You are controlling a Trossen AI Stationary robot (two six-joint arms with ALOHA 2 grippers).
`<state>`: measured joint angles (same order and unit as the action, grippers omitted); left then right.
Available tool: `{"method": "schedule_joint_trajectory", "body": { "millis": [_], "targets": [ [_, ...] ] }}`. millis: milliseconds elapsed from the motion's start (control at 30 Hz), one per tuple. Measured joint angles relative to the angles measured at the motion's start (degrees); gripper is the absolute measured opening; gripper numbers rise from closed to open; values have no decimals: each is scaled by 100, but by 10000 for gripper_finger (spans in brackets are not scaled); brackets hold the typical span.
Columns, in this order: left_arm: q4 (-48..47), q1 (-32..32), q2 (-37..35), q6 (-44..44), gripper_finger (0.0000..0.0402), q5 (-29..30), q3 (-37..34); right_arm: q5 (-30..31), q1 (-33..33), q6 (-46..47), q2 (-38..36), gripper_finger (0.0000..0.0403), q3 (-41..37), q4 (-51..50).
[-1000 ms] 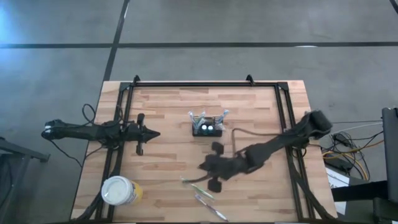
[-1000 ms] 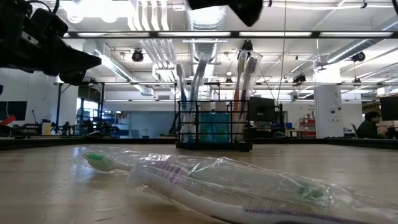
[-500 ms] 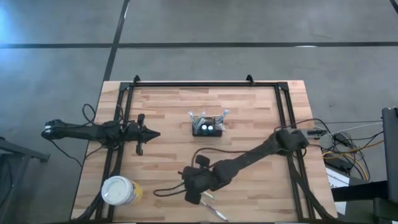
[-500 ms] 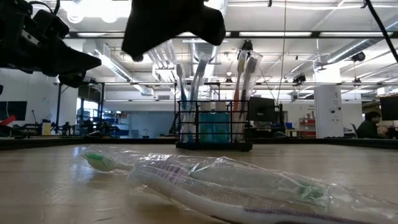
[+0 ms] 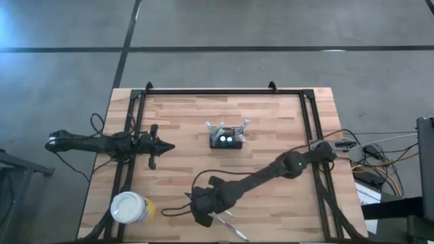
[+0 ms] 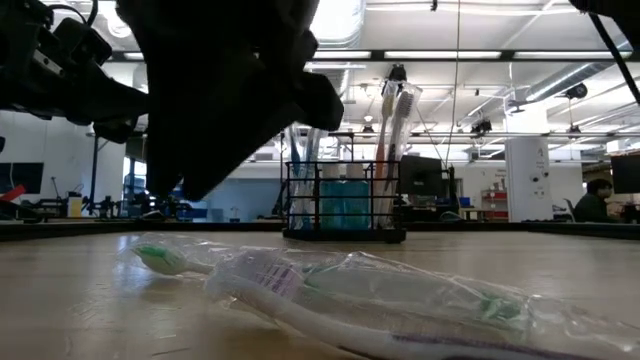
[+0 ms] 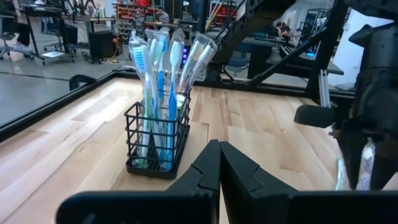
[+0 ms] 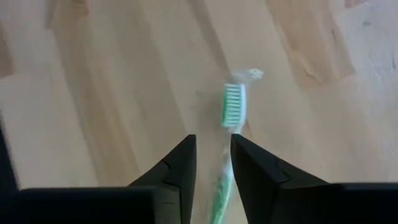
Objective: Pick & Place toothbrushing station
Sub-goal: Put the green toothbrush into the wire organizer
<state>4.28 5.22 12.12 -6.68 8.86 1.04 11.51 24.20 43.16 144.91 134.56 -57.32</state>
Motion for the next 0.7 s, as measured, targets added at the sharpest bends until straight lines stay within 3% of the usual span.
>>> {"method": "schedule_joint_trajectory", "body": {
  "millis": [367,700],
  "targets": [
    [-25,1,2,-47,5,-2,0,25,-74,753,31,108,1,-489],
    [-44,-1,2,-132,5,-195,0,-232,-56,724,36,185,-70,-491]
  ]
}}
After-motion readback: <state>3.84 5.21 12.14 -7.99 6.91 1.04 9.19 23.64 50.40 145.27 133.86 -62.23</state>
